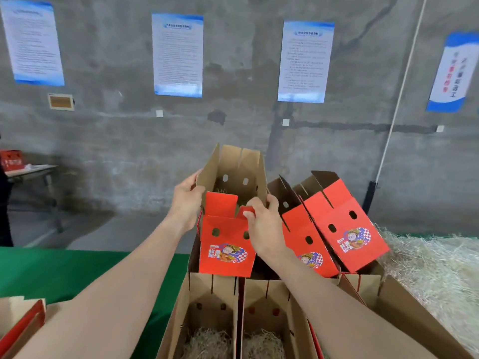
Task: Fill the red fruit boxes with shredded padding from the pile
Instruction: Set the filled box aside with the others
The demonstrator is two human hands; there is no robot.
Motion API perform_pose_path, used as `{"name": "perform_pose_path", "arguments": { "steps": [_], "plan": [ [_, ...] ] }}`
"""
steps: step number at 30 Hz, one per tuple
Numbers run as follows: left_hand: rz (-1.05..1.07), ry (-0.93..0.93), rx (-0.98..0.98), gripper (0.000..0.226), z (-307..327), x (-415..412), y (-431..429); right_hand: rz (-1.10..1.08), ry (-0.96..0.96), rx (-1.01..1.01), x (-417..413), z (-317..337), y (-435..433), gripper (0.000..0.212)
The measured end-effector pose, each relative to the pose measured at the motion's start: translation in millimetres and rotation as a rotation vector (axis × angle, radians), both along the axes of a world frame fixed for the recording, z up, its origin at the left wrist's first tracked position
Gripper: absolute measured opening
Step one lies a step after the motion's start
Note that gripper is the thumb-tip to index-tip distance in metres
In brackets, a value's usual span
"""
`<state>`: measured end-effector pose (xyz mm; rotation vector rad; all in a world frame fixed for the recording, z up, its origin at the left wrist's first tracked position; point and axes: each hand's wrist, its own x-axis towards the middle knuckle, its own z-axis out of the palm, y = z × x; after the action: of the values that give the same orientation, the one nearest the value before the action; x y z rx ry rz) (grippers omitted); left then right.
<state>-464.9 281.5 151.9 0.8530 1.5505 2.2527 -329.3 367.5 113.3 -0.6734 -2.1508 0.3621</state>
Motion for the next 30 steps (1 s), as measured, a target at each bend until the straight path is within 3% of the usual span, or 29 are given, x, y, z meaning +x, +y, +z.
{"name": "perform_pose_path", "arguments": {
  "steps": [3, 6, 9, 13, 15, 19, 27, 30],
  "plan": [
    [0.033, -0.045, -0.023, 0.031, -29, -3, 6, -0.041, -0.047, 0.106, -7, 0, 8, 0.009],
    [-0.008, 0.187, -0.383, 0.038, -49, 5, 15, -0.16, -0.17, 0.084, -9, -1, 23, 0.018],
    [-0.122, 0.231, -0.464, 0.041, -49, 15, 26, -0.231, -0.262, 0.069, -4, -8, 37, 0.033],
    [-0.164, 0.247, -0.49, 0.047, -53, 16, 37, -0.135, -0.29, 0.264, -5, -15, 38, 0.083],
    [-0.156, 0.297, -0.538, 0.052, -58, 16, 37, -0.025, -0.449, 0.356, -14, -17, 32, 0.1],
    [-0.22, 0.324, -0.586, 0.055, -65, 14, 23, -0.079, -0.712, 0.172, -31, -16, 26, 0.089],
    [-0.19, 0.417, -0.632, 0.048, -66, 13, -42, -0.013, -0.622, 0.107, -34, -13, -18, 0.075],
    [-0.092, 0.432, -0.674, 0.038, -68, 9, -97, 0.054, -0.479, 0.219, -32, -14, -43, 0.059]
  ]
}}
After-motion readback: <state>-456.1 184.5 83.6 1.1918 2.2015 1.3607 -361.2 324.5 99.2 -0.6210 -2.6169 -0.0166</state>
